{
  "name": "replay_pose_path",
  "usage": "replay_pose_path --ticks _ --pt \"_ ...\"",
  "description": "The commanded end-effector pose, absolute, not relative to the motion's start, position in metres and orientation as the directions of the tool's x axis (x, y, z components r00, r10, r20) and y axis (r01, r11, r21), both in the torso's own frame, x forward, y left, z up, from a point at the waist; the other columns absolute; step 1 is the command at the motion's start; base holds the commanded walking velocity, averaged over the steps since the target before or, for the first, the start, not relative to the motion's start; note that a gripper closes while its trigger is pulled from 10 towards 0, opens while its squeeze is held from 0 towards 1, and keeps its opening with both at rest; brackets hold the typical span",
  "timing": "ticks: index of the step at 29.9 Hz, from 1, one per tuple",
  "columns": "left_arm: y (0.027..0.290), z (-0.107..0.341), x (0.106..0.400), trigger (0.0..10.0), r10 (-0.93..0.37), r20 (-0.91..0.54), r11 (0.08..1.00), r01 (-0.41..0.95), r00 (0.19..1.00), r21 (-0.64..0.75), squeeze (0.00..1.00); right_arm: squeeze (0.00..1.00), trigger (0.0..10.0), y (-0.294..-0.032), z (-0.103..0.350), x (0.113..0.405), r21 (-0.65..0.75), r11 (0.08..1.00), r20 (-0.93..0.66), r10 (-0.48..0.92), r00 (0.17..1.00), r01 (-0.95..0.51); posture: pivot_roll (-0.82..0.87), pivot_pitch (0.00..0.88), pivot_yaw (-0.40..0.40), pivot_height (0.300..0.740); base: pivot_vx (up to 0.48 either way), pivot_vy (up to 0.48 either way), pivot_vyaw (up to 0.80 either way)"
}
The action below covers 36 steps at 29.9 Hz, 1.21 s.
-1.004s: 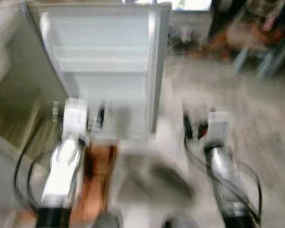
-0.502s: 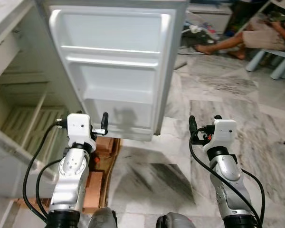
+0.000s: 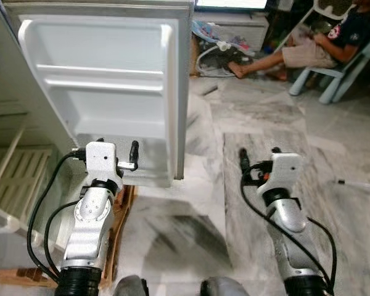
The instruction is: Restocking fridge
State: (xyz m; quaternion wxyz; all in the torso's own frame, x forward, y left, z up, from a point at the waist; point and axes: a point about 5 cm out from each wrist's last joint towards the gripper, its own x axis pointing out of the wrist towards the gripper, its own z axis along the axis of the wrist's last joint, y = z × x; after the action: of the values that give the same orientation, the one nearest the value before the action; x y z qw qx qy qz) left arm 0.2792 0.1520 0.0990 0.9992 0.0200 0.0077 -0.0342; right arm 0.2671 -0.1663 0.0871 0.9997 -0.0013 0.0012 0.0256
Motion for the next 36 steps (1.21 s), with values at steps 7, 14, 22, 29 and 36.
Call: replay_pose_path --ticks 7,14,22,29,36 --pt "0.144 0.105 0.304 10.0 -0.102 -0.030 0.993 0.103 0.994 0.057 0.00 0.00 10.0 -0.164 0.101 0.265 -0.032 0.996 0.043 0.087 0.995 -0.085 -0.06 0.050 0.008 0.740 0.410 -0.113 0.10" --pt "0.141 0.105 0.313 10.0 -0.109 -0.020 0.992 0.110 0.994 0.063 0.00 0.00 10.0 -0.163 0.100 0.258 -0.046 0.993 0.032 0.114 0.993 -0.112 -0.08 0.066 0.004 0.740 0.475 0.000 0.00" --pt "0.134 0.101 0.317 10.0 -0.136 -0.041 0.988 0.138 0.990 0.066 0.00 0.00 10.0 -0.162 0.106 0.260 -0.062 0.991 0.040 0.124 0.991 -0.121 -0.08 0.072 -0.002 0.740 0.480 0.000 0.00" --pt "0.132 0.100 0.327 10.0 -0.119 -0.045 0.990 0.122 0.992 0.066 0.00 0.00 10.0 -0.164 0.106 0.260 -0.067 0.990 0.033 0.124 0.992 -0.122 -0.09 0.071 -0.008 0.740 0.451 0.000 0.00" --pt "0.136 0.109 0.326 10.0 -0.113 -0.010 0.991 0.113 0.994 0.076 0.00 0.00 10.0 -0.164 0.108 0.261 -0.074 0.990 0.039 0.121 0.992 -0.118 -0.09 0.068 -0.002 0.740 0.096 0.000 0.00"
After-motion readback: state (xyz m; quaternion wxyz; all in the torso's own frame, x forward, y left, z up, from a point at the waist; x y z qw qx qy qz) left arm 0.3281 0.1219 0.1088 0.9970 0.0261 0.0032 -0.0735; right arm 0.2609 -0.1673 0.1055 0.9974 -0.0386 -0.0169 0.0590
